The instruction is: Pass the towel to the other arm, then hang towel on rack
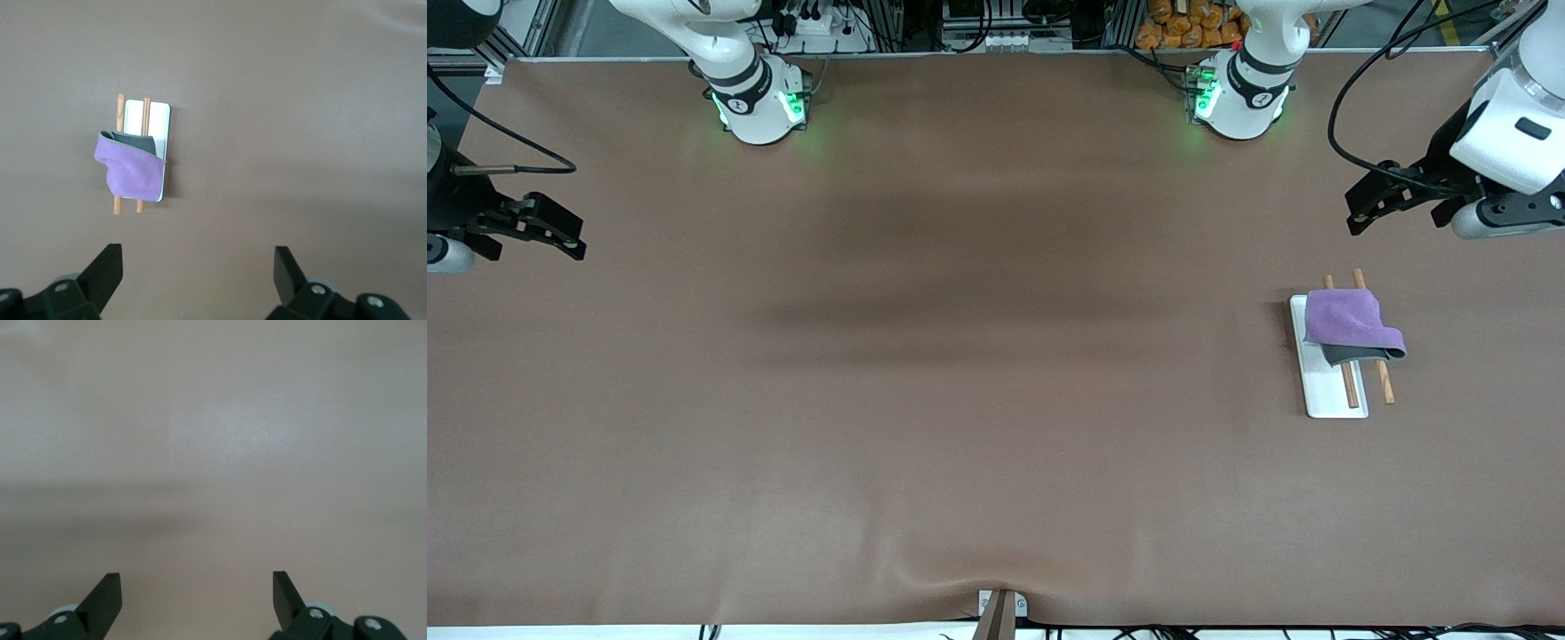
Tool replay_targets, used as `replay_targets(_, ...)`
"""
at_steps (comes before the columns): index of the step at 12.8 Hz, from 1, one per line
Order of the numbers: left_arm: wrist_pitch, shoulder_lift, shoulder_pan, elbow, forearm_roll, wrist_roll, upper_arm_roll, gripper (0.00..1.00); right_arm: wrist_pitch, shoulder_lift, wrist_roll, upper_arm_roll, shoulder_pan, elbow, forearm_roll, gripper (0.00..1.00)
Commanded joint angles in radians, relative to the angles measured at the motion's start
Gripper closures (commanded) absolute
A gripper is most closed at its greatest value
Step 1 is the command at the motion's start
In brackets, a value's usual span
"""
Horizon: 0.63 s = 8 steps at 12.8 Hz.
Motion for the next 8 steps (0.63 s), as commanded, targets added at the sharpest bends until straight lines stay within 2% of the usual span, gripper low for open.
replay_targets(1,-0.005,-0.047,-0.078,-0.045,0.007,0.005,0.092,0.0,-0.018,0.016,-0.011,0.009,-0.013,0.032,-0.006,0.0)
replay_targets(8,-0.048,-0.071,-0.082,-0.058,0.006,0.005,0.1,0.0,-0.019,0.016,-0.011,0.009,-0.012,0.032,-0.006,0.0)
